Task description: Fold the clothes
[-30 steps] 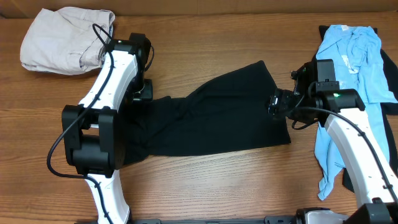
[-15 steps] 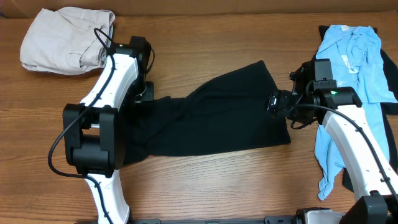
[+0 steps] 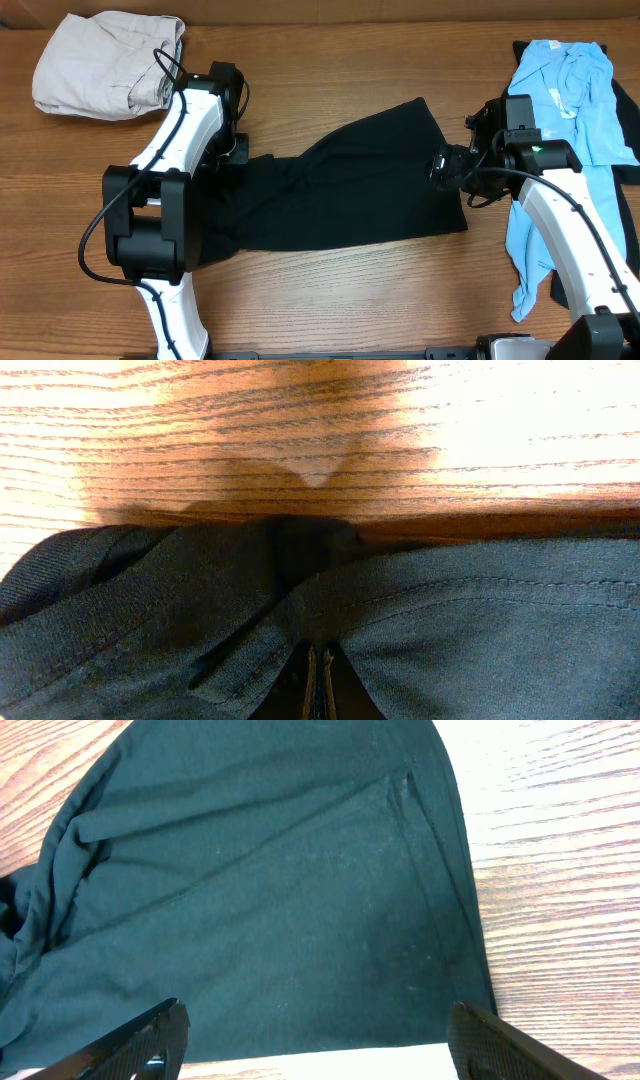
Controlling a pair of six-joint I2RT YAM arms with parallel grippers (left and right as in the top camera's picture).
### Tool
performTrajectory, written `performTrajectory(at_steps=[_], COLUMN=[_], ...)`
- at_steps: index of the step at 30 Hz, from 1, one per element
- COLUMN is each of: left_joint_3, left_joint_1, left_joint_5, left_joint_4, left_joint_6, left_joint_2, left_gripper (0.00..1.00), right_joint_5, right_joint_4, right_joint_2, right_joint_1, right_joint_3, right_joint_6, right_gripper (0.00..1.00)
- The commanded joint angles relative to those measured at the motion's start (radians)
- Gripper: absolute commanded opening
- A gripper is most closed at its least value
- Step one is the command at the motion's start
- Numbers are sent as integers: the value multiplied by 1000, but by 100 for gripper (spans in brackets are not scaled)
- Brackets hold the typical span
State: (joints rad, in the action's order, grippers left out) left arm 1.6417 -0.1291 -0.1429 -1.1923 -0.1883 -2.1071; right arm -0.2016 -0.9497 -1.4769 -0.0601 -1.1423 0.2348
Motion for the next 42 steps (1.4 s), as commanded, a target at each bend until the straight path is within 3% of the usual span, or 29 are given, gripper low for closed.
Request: performTrajectory(at_steps=[1,14,23,32,42], left_joint_3=[72,547,561,560,560], left_joint_1=[-2,-32,-41,-42,-42], left_joint_5=[6,5,5,5,5], left_joint_4=[-32,-196,-164,-143,-138], left_joint_6=[-4,-17,-13,-13,-14], left_joint_2=[-13,-11,-11,-11,-11], left_gripper=[4,4,4,4,4], right_joint_5=[10,-4,56,215,245], right_joint_4=[6,24,296,619,460], right_joint_2=[-1,-1,-23,-262,-580], right_joint_1=[-3,-3,-3,-5,-21], right_joint_3=[-3,-21,-32,-55,-432], right_joint_6=[-8,-8,-8,-112,-214], right_gripper=[86,86,85,84,81])
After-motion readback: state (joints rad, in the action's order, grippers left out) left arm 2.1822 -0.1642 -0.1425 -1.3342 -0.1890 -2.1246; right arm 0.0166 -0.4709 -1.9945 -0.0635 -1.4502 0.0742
